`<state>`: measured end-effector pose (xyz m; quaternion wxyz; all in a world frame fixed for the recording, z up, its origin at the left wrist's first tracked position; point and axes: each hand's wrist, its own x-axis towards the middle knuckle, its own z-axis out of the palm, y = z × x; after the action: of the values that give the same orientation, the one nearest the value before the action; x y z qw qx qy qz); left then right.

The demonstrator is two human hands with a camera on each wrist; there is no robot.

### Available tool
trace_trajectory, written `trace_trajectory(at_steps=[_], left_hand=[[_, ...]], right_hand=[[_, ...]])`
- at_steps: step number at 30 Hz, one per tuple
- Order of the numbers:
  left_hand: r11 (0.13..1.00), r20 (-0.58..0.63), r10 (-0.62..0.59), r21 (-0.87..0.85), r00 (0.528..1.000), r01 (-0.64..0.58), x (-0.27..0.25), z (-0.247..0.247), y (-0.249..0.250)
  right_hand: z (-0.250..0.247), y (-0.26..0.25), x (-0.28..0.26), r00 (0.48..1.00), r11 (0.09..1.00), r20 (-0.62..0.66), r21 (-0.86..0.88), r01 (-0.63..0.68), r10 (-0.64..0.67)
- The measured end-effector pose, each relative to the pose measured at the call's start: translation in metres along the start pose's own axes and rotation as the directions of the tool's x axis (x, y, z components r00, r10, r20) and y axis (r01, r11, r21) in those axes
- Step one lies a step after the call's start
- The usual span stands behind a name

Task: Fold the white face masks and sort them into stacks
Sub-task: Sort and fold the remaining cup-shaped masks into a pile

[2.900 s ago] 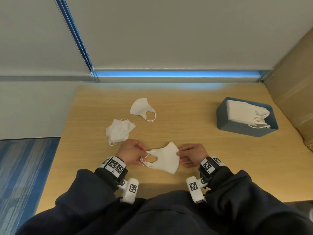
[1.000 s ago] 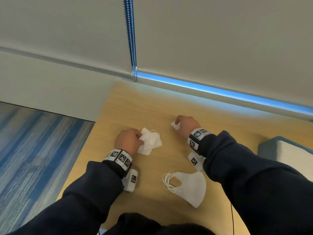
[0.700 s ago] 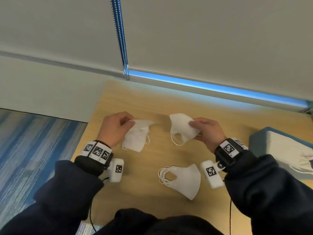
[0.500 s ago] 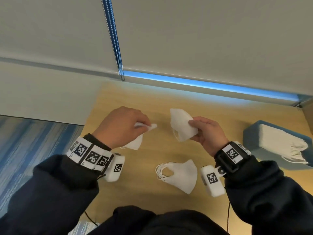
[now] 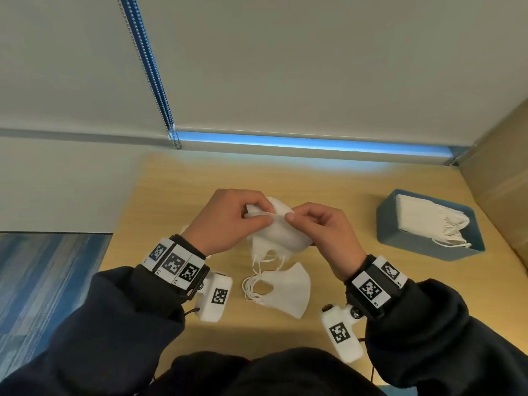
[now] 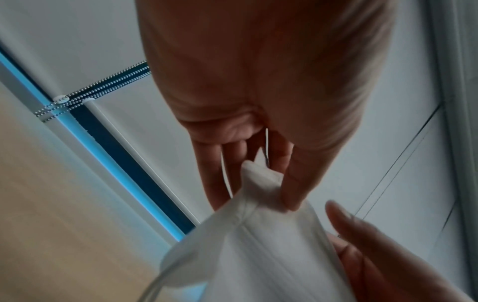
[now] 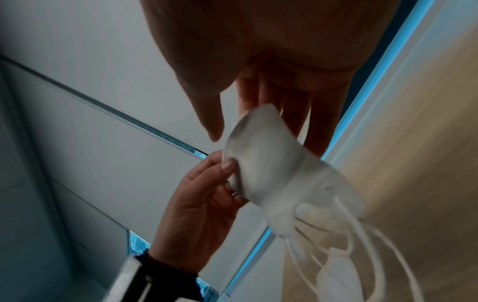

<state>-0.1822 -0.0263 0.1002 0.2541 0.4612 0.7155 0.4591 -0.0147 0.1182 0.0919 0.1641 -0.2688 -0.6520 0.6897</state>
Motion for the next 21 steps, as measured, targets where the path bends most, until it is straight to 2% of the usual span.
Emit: trace_trajectory(at_steps=[4, 8, 13, 21], left_hand=[[0.996, 0.026, -0.021, -0.091, 0.999, 0.024, -0.004, 0.002, 0.002], [0.952, 0.009, -0.086, -0.295, 0.996, 0.085, -0.015, 0.008, -0.001], [0.883, -0.094, -0.238, -0.436, 0.967, 0.175, -0.026, 0.025, -0.016], [0.856, -0.112, -0.316, -0.462, 0.942, 0.233, -0.032, 0.032, -0.021]], right_hand=[[-0.003, 0.008, -0.005, 1.0, 0.997, -0.006, -0.075, 0.026, -0.027], [-0.003, 0.014, -0.009, 0.999, 0.999, -0.043, 0.005, -0.032, 0.032], [-0.002, 0.019, -0.014, 0.996, 0.995, -0.025, 0.053, -0.09, 0.091], [-0.002, 0.019, -0.016, 0.996, 0.996, -0.036, 0.034, -0.077, 0.078]])
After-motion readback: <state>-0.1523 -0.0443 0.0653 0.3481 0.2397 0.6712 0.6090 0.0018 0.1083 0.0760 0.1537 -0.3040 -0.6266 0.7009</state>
